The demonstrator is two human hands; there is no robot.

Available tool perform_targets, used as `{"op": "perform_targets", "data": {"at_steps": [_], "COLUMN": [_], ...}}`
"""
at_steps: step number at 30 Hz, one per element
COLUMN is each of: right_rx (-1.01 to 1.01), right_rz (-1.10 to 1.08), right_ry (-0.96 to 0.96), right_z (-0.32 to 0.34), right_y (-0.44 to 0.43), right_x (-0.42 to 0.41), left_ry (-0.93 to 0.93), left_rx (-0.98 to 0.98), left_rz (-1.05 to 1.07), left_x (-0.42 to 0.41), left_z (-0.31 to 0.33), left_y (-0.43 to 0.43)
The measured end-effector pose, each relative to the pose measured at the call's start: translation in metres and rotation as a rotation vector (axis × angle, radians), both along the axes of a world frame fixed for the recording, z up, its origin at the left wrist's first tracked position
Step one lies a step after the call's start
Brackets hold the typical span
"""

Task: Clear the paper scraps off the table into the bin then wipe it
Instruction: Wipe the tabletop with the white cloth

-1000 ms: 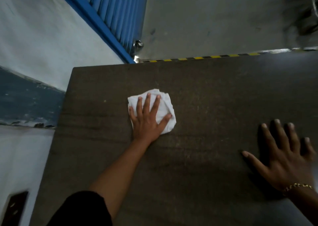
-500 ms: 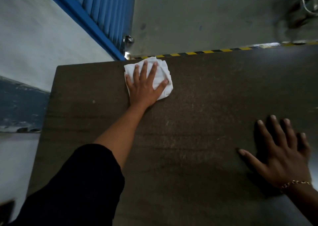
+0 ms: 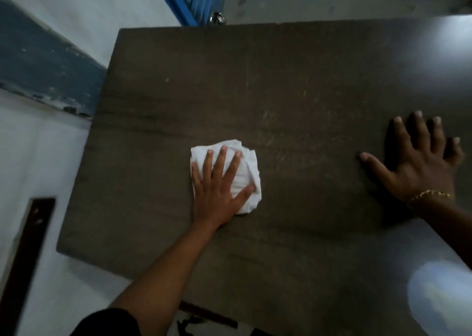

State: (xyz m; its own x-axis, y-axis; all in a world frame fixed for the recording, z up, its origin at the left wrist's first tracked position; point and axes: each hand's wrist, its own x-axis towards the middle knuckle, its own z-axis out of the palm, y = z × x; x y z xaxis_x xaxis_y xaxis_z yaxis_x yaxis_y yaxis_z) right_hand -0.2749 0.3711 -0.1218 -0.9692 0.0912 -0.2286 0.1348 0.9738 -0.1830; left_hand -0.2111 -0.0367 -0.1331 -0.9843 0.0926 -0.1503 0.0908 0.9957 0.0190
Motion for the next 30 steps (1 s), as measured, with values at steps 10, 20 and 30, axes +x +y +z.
{"op": "perform_targets", "data": {"at_steps": [10,20,30], "right_rx": [-0.021,-0.02,0.005], "right_rz": [0.065,0.056,0.012], "right_ry": [0.013,0.014,-0.048], "right_z": [-0.001,0.0,0.002], "right_y": [0.004,0.004,0.004], "right_x": [0.005,0.003,-0.002], "left_ry": [-0.117,-0.178,-0.044], "left_rx": [-0.06,-0.065,0.007], "left_rz": [0.15,0.159,0.003], "left_x": [0.231,0.196,-0.062], "left_z": [0.008,0.008,0.004], "left_y": [0.006,0.016,0.039]}}
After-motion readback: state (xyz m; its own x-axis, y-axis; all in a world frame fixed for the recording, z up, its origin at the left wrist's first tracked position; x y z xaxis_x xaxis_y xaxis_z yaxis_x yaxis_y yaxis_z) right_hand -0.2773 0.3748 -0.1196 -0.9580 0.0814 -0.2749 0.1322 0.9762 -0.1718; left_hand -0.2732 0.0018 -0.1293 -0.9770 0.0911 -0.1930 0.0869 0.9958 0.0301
